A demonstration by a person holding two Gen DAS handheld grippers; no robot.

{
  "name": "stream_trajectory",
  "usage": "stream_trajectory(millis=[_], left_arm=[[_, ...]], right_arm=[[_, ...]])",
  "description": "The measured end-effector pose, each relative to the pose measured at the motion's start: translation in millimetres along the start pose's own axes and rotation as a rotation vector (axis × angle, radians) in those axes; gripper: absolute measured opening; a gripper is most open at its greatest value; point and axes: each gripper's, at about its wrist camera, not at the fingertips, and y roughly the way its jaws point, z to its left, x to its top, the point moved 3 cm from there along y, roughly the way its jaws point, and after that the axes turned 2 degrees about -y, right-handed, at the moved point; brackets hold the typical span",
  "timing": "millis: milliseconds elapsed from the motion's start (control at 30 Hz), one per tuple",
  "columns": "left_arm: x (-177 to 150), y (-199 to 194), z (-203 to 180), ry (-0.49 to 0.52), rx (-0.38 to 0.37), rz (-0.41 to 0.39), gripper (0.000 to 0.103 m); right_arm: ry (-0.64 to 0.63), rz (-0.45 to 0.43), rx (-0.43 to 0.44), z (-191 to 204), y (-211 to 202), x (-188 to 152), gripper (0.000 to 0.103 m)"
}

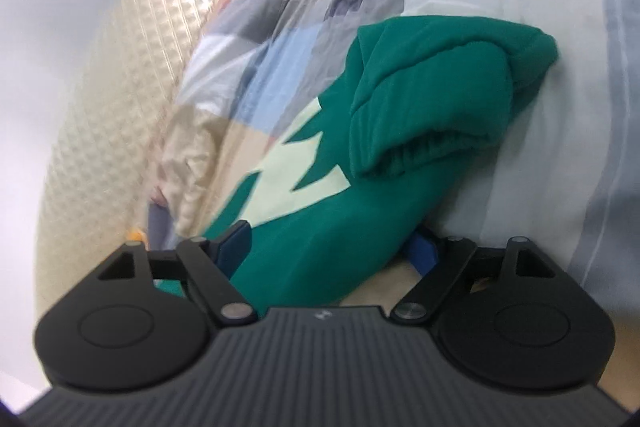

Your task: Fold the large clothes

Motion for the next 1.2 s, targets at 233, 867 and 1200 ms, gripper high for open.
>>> stream_trajectory(millis=[233, 867, 1200], left_arm=[[5.7, 11.1, 8.4, -0.026, 0.009, 0.001, 0.064], [25.3, 38.8, 9.2, -0.023, -0.020, 0.003, 0.064], [42.3, 3.3, 23.9, -0.095, -0.051, -0.080, 0.064]], right_arm=[[-0.133, -0.167, -0.073, 0.2, 15.0, 10.8, 0.072], [-0.449, -0.380, -0.208, 83.0, 26.8, 117.1, 0.030], [-0.779, -0.470, 0.032, 253.1, -65.9, 55.8, 0.029]])
